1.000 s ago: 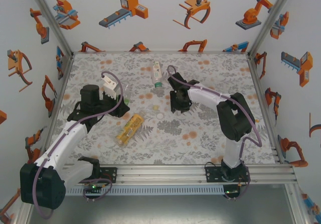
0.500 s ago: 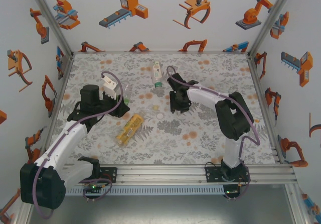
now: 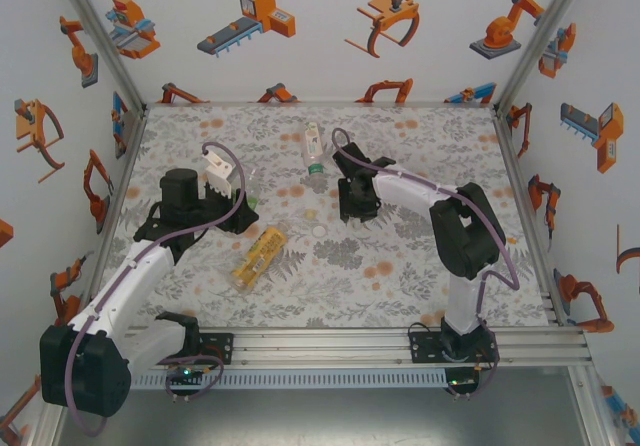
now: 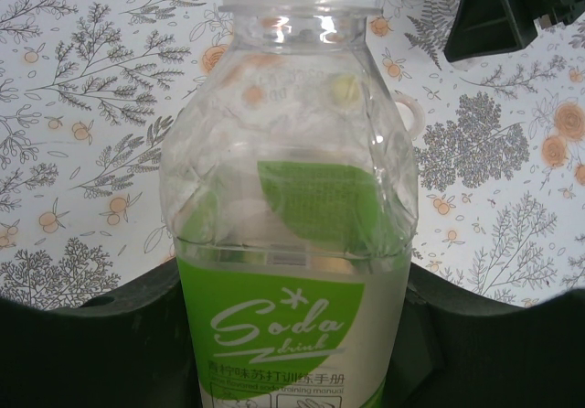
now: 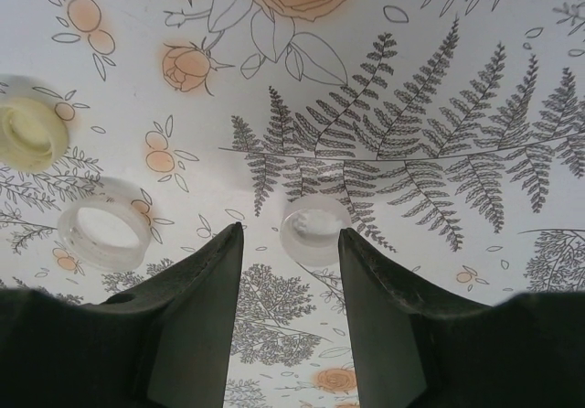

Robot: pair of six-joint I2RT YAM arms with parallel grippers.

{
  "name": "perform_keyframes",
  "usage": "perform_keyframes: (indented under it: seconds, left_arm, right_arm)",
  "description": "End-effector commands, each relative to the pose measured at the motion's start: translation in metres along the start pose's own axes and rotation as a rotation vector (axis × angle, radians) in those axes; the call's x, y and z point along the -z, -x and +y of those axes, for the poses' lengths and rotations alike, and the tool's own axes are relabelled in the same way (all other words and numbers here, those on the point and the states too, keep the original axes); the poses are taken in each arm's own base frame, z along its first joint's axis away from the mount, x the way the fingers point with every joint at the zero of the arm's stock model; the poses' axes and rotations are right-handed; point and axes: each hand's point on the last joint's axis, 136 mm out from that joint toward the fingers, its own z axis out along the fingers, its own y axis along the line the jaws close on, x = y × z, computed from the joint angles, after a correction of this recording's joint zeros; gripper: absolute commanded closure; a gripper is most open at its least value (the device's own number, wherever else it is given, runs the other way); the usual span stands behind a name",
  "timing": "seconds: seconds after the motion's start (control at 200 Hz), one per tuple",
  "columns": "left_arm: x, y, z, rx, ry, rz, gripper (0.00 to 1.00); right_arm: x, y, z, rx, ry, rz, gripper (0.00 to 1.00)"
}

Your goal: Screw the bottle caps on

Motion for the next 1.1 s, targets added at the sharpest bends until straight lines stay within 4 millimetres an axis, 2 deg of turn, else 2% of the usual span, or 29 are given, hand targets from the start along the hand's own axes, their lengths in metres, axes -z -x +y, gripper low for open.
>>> perform_keyframes:
  seconds: [0.0, 0.29, 1.097]
  left_arm:
    - [0.005, 0.014, -0.004, -0.033, -0.014, -0.027, 0.65]
    - [0.005, 0.014, -0.003, -0.032, -0.013, -0.026, 0.65]
    - [0.005, 0.014, -0.003, -0.033, -0.011, -0.027, 0.64]
  right_arm:
    - [0.011, 0.006, -0.001, 0.019, -0.022, -0.02, 0.53]
    - [-0.002, -0.004, -0.003, 0.016, -0.027, 0.012, 0.53]
    - [-0.024, -0.023, -0.009, 0.007, -0.041, 0.06, 0.54]
